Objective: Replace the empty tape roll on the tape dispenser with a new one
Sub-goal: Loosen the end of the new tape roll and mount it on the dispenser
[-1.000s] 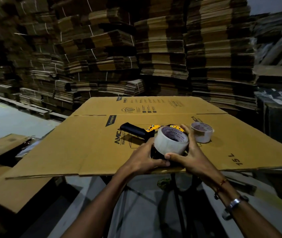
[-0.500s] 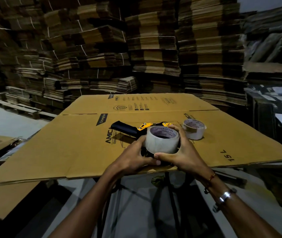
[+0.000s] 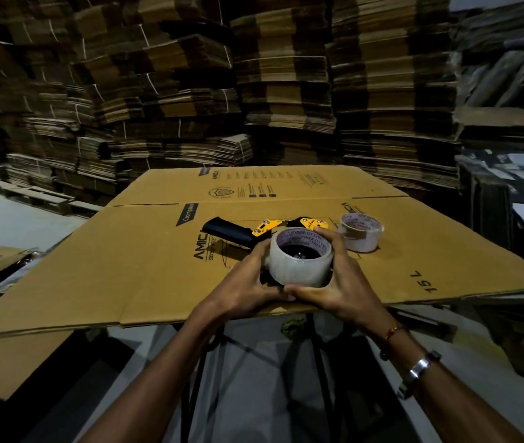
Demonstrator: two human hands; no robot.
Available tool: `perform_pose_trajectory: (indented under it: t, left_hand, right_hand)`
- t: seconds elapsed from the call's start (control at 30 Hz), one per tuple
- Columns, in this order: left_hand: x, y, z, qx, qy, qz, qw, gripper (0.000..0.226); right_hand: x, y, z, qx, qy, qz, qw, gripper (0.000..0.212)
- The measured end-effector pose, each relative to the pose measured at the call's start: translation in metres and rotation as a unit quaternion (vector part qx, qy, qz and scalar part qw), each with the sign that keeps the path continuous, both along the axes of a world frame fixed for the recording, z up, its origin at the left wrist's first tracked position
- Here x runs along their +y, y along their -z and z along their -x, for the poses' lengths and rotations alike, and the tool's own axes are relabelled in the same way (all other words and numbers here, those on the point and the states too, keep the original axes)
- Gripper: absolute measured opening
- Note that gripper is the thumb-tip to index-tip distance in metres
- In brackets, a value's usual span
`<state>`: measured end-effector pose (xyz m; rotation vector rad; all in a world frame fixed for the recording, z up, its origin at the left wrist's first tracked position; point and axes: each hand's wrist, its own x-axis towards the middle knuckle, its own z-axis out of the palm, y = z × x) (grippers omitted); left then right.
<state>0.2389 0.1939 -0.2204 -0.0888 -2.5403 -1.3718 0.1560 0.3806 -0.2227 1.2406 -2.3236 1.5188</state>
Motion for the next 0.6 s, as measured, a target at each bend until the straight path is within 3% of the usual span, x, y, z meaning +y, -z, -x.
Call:
perform_pose_trajectory:
  t: [0.4, 0.5, 0.6]
  left_hand:
    - [-0.006, -0.005, -0.005, -0.030, 0.041, 0.016, 0.999, 0.096]
    - [-0.022, -0.019, -0.019, -0.080, 0.058, -0.030, 0.995, 0.090]
    - [-0.017, -0.041, -0.029, -0.065, 0.049, -0.053, 0.995, 0.087]
  right_hand:
    - [0.000, 0.001, -0.003, 0.021, -0.007, -0.015, 1.000, 0.104]
    - [0.000, 0.001, 0.000, 0.020, -0.002, -0.021, 1.000, 0.106]
    - [0.000, 0.000, 0.000, 0.018, 0.000, -0.023, 1.000, 0.106]
